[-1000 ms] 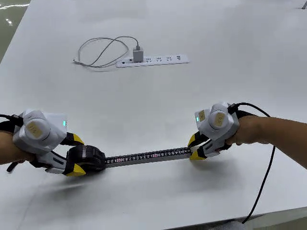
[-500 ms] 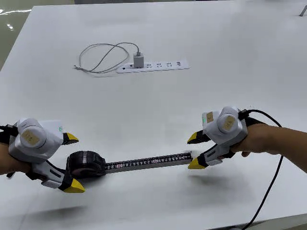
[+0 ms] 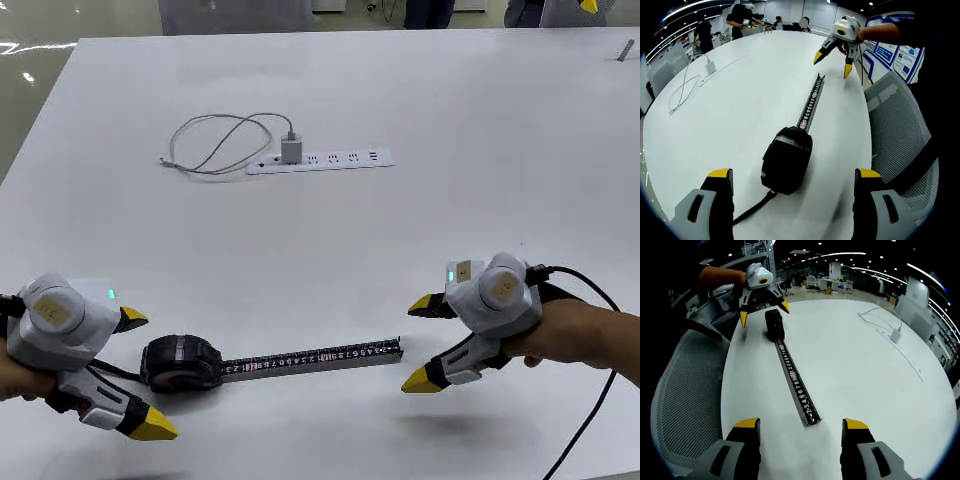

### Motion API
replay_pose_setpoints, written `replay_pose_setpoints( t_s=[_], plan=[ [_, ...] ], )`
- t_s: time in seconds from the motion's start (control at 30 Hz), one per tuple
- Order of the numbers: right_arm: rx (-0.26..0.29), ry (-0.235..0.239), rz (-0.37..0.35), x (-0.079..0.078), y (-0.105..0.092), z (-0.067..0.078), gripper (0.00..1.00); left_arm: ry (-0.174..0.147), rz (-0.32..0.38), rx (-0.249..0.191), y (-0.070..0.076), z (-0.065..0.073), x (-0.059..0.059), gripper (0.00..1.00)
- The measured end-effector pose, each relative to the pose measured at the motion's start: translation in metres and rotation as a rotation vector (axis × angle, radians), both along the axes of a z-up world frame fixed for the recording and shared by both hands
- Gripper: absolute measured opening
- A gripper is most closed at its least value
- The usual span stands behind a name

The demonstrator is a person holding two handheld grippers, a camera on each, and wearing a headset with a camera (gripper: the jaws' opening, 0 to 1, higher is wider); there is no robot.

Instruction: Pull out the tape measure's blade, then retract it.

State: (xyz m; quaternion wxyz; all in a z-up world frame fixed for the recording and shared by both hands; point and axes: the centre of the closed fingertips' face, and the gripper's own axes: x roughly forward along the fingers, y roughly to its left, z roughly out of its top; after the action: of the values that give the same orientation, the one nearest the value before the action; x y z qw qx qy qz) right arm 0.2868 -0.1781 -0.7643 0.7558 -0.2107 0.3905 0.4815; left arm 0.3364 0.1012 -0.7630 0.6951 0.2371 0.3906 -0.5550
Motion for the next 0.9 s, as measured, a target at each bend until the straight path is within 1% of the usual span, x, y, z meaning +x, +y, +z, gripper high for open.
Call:
replay_pose_setpoints(
  t_s=[0.03,0.07,0.1,0.13,0.2,0.23,0.33,0.37,0.43,0.47,0.53,0.6,0.67,0.7,0.73,0.77,0.83,0.87,0.9],
  plan=[
    [0.0,-0.001,-0.004,-0.001,0.0,0.0,0.64,0.0,0.034,-0.005,0.001,0.0,0.001,0.99],
    [0.005,-0.012,-0.016,-0.001,-0.001,0.001,0.66,0.013,0.065,-0.034,0.0,0.002,0.001,0.99],
    [0.012,-0.017,-0.033,-0.001,-0.001,0.002,0.68,0.002,0.092,-0.057,0.001,0.004,0.003,0.99],
    [0.018,-0.018,-0.046,-0.001,-0.002,0.003,0.71,-0.004,0.111,-0.062,0.003,0.005,0.004,0.99],
    [0.029,-0.024,-0.065,-0.002,-0.004,0.004,0.74,0.003,0.135,-0.066,0.007,0.004,0.002,0.99],
    [0.031,-0.028,-0.075,-0.003,-0.005,0.005,0.74,-0.001,0.145,-0.071,0.009,0.004,0.002,0.99],
    [0.057,-0.063,-0.111,-0.003,-0.007,0.011,0.74,0.016,0.186,-0.093,0.013,0.004,-0.002,0.99],
    [0.064,-0.069,-0.128,-0.003,-0.008,0.013,0.75,0.008,0.218,-0.108,0.015,0.006,0.0,0.99],
    [0.069,-0.085,-0.146,-0.004,-0.011,0.014,0.77,-0.005,0.263,-0.111,0.022,0.008,0.003,0.99],
    [0.071,-0.089,-0.153,-0.005,-0.013,0.015,0.78,-0.002,0.27,-0.118,0.023,0.01,0.002,0.99],
    [0.081,-0.096,-0.18,-0.007,-0.016,0.017,0.8,-0.011,0.29,-0.151,0.024,0.017,0.0,0.99],
    [0.082,-0.104,-0.209,-0.008,-0.022,0.019,0.82,-0.019,0.311,-0.16,0.028,0.018,-0.001,0.99],
    [0.086,-0.116,-0.234,-0.009,-0.026,0.021,0.83,-0.045,0.324,-0.168,0.031,0.019,0.0,0.99],
    [0.087,-0.119,-0.242,-0.011,-0.027,0.022,0.84,-0.056,0.31,-0.174,0.031,0.019,-0.002,0.99],
    [0.098,-0.126,-0.255,-0.012,-0.028,0.024,0.85,-0.075,0.303,-0.186,0.031,0.019,-0.003,0.99],
    [0.101,-0.135,-0.273,-0.012,-0.03,0.024,0.86,-0.093,0.324,-0.179,0.035,0.018,-0.002,0.99],
    [0.106,-0.144,-0.288,-0.013,-0.032,0.025,0.87,-0.081,0.357,-0.167,0.039,0.015,-0.002,0.99],
    [0.106,-0.15,-0.294,-0.014,-0.033,0.025,0.87,-0.085,0.372,-0.161,0.041,0.014,-0.002,0.99],
    [0.106,-0.153,-0.3,-0.015,-0.034,0.025,0.87,-0.096,0.377,-0.166,0.041,0.016,-0.002,0.99]
  ],
)
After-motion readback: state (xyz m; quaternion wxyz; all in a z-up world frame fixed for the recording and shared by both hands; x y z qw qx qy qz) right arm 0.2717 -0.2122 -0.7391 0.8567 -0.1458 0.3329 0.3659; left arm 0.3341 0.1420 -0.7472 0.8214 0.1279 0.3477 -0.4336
